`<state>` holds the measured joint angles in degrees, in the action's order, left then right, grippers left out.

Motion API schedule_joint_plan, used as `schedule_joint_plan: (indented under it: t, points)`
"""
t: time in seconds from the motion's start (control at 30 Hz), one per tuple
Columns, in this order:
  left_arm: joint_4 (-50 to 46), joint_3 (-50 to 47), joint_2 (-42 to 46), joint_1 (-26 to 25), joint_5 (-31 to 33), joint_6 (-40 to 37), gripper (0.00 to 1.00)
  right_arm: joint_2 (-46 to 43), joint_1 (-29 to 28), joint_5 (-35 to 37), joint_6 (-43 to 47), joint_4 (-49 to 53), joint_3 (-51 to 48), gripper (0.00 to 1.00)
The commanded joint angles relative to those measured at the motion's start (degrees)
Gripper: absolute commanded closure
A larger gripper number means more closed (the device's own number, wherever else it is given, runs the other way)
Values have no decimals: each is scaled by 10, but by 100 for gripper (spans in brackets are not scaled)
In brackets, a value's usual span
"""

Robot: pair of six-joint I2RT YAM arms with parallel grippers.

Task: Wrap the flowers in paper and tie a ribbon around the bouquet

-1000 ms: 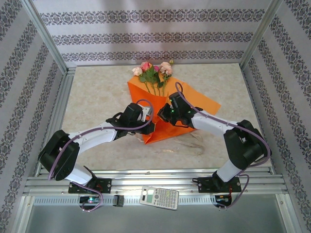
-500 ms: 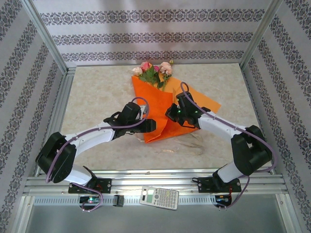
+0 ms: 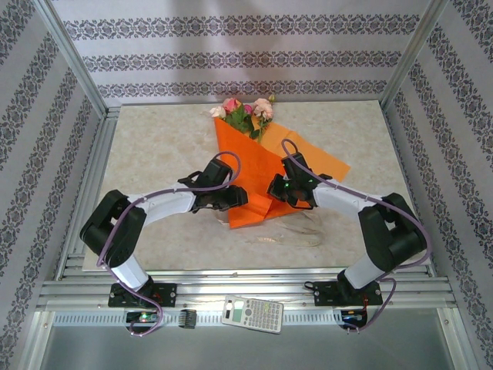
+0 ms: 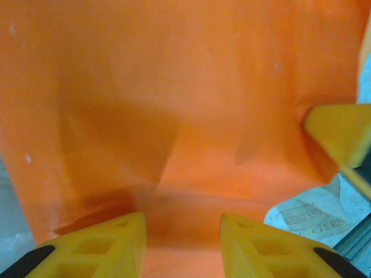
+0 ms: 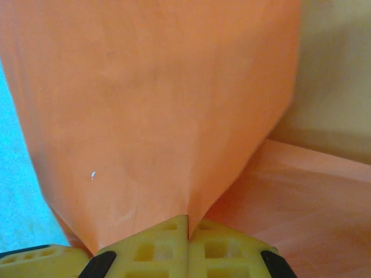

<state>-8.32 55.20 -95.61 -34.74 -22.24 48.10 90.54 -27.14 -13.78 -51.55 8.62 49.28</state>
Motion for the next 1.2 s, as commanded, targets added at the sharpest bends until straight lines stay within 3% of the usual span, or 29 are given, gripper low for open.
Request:
schedule_joint_plan:
  t: [0.0, 0.27, 0.5, 0.83, 1.17]
  points:
    - [-44, 17, -10, 7, 12, 7, 63, 16, 5, 20, 26, 8, 1, 100]
    - [-70, 31, -20, 7, 27, 10, 63, 36, 11, 40, 30, 26, 5, 100]
    - [-104, 5, 67, 13, 107, 33, 49, 59, 16, 33, 34, 25, 13, 100]
    - [85, -51, 19, 64, -8, 68, 54, 71, 23, 27, 38, 21, 10, 100]
    - [206, -93, -17, 65, -38, 117, 62, 81, 26, 21, 34, 14, 8, 100]
